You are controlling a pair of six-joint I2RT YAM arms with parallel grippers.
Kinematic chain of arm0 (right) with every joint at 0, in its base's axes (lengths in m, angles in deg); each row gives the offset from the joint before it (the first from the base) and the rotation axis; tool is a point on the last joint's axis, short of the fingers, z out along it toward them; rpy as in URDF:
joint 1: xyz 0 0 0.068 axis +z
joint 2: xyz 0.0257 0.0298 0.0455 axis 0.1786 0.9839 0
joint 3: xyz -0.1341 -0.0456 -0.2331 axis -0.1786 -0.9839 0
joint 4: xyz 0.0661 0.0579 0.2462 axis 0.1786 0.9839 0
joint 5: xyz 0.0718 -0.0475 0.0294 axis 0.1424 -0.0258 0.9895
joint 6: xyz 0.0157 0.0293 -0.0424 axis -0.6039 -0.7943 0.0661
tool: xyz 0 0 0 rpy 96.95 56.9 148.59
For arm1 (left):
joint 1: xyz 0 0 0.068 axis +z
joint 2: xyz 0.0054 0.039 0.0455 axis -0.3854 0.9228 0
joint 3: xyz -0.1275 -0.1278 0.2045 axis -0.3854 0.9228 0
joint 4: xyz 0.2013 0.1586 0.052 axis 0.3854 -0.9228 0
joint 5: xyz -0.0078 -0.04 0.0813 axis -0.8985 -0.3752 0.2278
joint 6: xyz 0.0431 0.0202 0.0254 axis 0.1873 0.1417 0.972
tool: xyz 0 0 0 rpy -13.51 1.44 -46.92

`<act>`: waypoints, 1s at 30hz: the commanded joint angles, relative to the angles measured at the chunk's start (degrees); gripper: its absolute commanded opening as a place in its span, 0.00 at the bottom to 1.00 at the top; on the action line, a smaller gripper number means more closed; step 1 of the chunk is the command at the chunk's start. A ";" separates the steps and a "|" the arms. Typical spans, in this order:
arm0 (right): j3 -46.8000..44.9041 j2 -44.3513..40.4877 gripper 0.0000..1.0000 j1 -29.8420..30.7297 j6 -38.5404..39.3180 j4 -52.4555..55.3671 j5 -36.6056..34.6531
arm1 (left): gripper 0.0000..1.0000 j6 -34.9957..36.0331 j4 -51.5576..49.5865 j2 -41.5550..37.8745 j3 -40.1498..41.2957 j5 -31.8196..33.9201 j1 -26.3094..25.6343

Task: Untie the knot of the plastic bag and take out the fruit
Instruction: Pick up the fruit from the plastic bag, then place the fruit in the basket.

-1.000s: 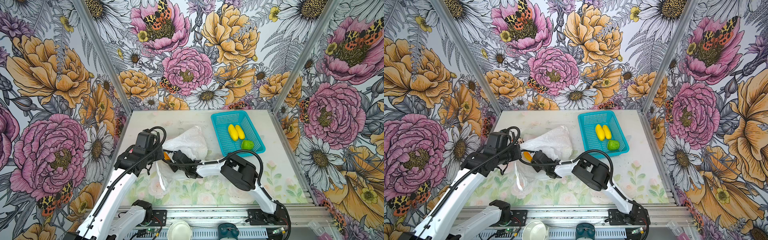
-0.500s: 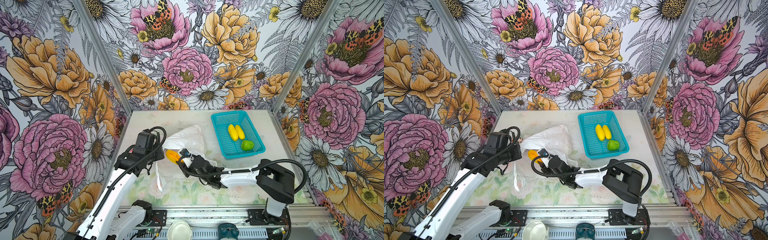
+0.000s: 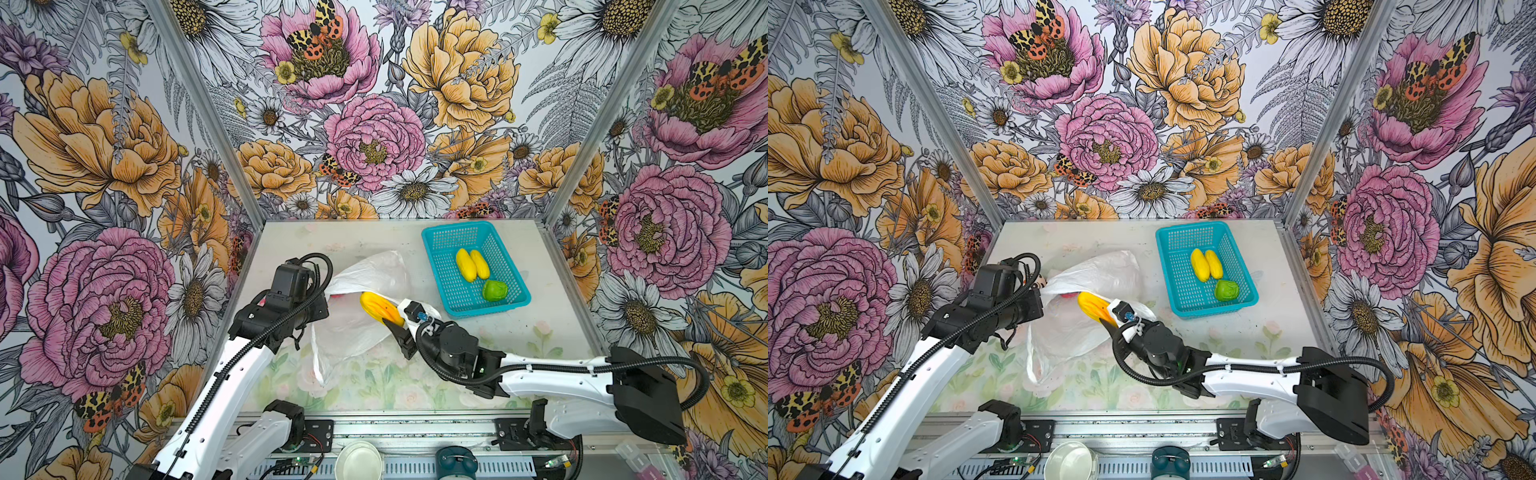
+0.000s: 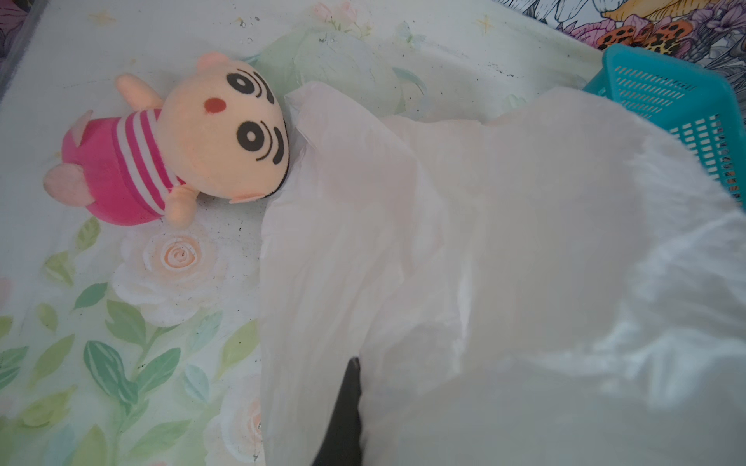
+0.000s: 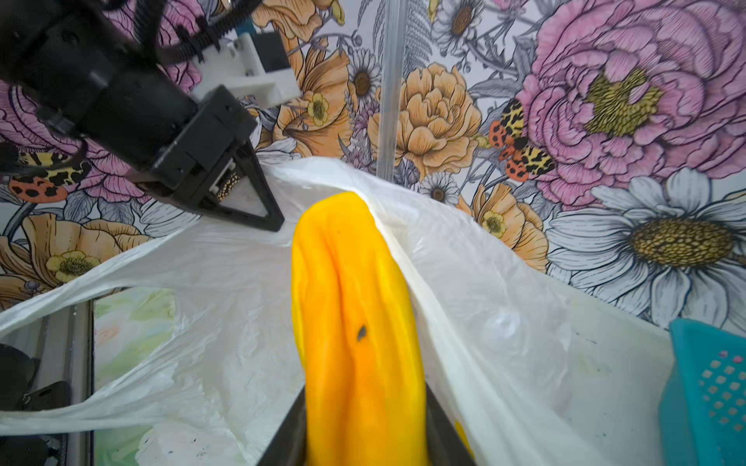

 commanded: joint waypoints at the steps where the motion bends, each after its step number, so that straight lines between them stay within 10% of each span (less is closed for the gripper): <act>1: -3.88 -6.78 0.27 -0.72 2.53 -5.15 -5.28 | 0.00 0.27 0.02 -1.19 0.34 0.19 0.34; 9: -9.38 -14.06 0.28 -5.74 -1.12 -5.26 -2.58 | 0.00 0.38 0.00 -0.71 0.25 -0.19 0.60; 21: 4.00 8.46 0.23 1.92 1.73 -1.84 2.30 | 0.00 0.25 0.02 -1.38 0.30 0.29 1.18; 30: -2.20 -7.48 0.24 1.80 3.69 -1.93 -1.00 | 0.00 0.37 -0.01 -0.93 0.25 -0.23 1.28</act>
